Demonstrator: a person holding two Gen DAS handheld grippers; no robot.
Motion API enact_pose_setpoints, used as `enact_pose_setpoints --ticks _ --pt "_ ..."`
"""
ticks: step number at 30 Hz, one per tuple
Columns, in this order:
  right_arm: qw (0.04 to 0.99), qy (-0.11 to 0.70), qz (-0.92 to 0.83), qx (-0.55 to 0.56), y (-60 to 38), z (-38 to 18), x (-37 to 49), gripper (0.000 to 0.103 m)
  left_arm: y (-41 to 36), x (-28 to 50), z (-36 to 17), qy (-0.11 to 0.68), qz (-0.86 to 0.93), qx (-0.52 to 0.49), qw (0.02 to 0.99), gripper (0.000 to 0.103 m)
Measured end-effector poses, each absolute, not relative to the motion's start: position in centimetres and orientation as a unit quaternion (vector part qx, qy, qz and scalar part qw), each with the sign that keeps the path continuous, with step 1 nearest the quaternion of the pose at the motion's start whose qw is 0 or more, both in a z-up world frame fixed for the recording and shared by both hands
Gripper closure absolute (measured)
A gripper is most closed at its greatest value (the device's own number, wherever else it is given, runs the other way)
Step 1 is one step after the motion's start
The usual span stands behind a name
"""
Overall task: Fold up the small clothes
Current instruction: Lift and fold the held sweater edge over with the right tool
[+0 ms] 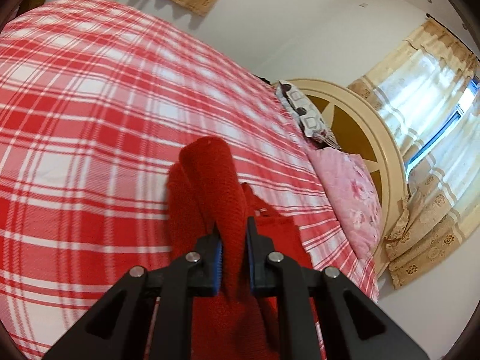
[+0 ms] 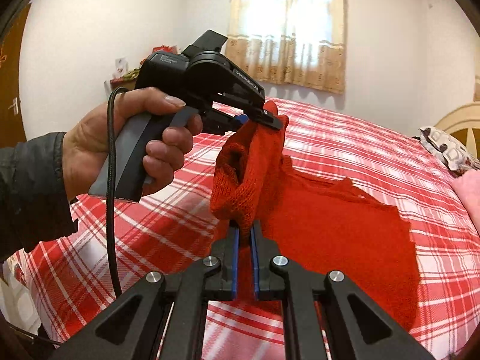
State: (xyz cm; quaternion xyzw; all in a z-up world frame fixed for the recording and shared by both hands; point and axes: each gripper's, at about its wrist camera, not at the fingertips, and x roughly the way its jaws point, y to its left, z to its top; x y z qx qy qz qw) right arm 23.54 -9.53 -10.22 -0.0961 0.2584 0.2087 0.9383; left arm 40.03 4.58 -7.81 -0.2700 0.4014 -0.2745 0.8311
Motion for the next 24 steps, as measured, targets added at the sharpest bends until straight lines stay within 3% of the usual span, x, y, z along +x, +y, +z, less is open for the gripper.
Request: enact_pose_setpoints --ticks 24 --pt "0.938 0.306 0.163 0.019 -21.3 -10.6 24.5 0.097 -7.8 41.2 -5.7 0.41 -0.326 -0.189 0.83 0.091"
